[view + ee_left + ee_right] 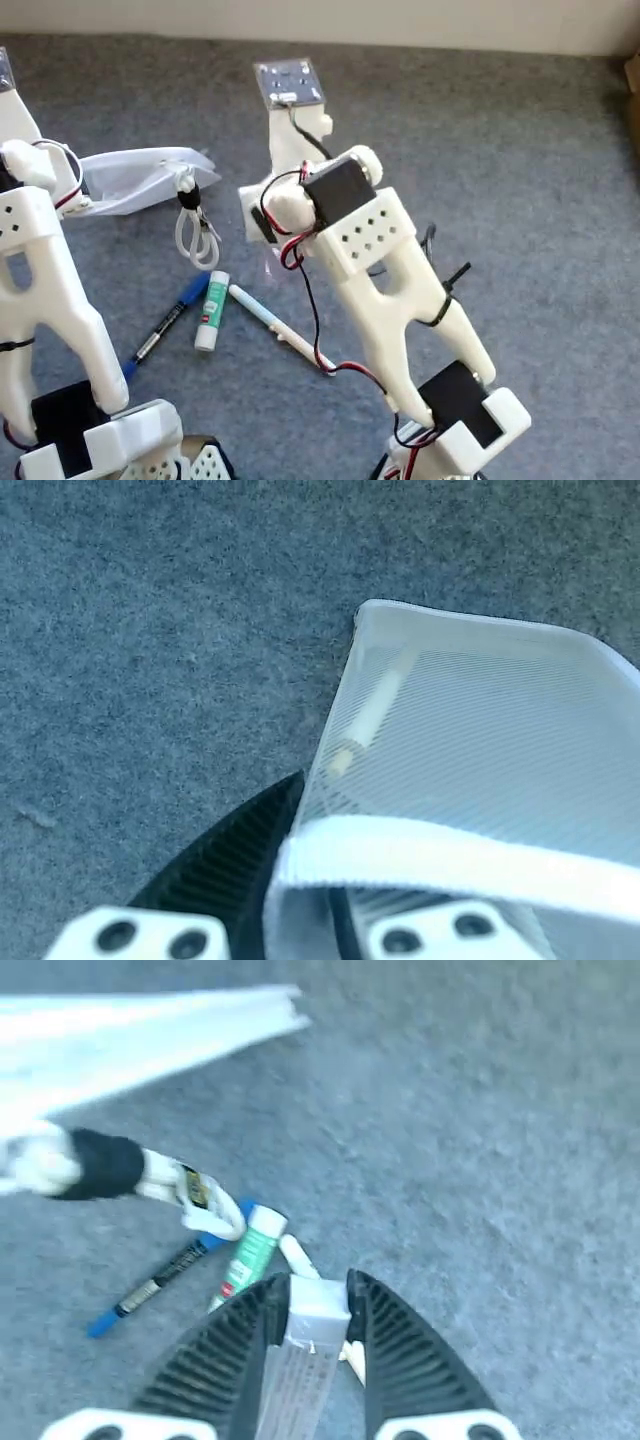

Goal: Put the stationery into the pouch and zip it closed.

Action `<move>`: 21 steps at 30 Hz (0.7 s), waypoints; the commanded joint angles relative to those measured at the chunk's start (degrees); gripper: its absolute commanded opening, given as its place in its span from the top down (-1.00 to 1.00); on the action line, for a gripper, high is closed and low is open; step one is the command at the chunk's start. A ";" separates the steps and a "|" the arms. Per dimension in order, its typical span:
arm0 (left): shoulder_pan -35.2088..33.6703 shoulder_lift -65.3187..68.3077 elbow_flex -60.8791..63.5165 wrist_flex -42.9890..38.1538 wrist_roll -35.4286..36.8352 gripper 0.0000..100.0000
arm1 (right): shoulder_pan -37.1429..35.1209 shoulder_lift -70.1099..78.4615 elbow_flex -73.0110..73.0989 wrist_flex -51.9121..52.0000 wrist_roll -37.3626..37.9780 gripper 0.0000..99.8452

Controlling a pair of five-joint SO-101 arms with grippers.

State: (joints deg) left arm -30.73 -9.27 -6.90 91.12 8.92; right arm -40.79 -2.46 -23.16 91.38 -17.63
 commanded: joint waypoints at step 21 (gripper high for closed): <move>-0.84 0.75 0.31 -0.97 0.79 0.99 | -6.55 -3.56 -20.62 -10.86 8.70 0.91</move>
State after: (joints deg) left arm -30.73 -9.27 -6.90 91.12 8.92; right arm -46.68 -2.46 -40.48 83.82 -9.71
